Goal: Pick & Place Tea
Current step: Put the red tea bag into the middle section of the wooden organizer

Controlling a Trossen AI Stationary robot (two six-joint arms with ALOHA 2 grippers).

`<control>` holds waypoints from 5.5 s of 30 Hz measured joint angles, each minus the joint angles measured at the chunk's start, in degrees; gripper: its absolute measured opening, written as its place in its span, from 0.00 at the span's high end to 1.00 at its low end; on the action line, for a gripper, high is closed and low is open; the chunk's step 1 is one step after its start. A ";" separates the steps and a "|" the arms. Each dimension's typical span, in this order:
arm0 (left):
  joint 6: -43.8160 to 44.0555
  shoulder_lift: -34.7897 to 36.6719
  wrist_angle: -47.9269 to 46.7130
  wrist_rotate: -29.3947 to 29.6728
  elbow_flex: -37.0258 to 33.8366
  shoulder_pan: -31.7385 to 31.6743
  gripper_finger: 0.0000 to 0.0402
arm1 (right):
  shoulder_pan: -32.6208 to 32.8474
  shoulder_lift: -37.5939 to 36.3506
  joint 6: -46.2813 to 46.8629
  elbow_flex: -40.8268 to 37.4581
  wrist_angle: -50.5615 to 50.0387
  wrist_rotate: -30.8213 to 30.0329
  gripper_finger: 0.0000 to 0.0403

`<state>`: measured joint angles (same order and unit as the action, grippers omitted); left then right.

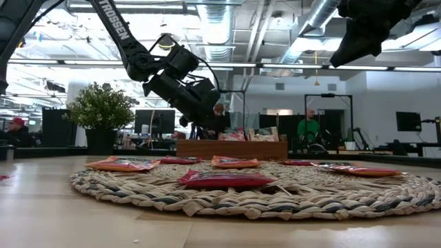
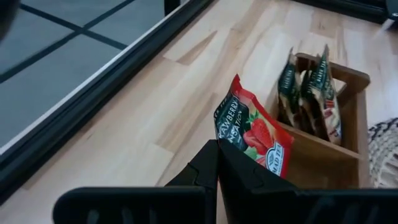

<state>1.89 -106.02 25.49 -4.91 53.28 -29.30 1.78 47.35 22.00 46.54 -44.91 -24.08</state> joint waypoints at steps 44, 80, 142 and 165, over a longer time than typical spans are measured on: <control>4.17 0.00 -1.48 -1.88 0.00 2.75 0.99 | 0.00 0.00 -0.05 0.02 -0.02 0.02 0.73; 5.26 0.06 -1.40 -2.80 0.02 2.67 0.61 | 0.00 0.00 -0.02 0.04 -0.01 0.07 0.73; 17.07 59.86 -33.05 7.48 -28.01 15.85 0.55 | -7.41 41.05 -20.96 0.15 17.54 21.27 0.73; 18.64 67.63 -35.02 12.28 -32.06 15.87 0.55 | -7.91 53.20 -22.51 8.17 14.93 20.96 0.73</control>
<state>20.53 -38.39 -9.52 7.38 21.21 -13.43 -6.13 100.55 -0.51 54.72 -29.98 -3.11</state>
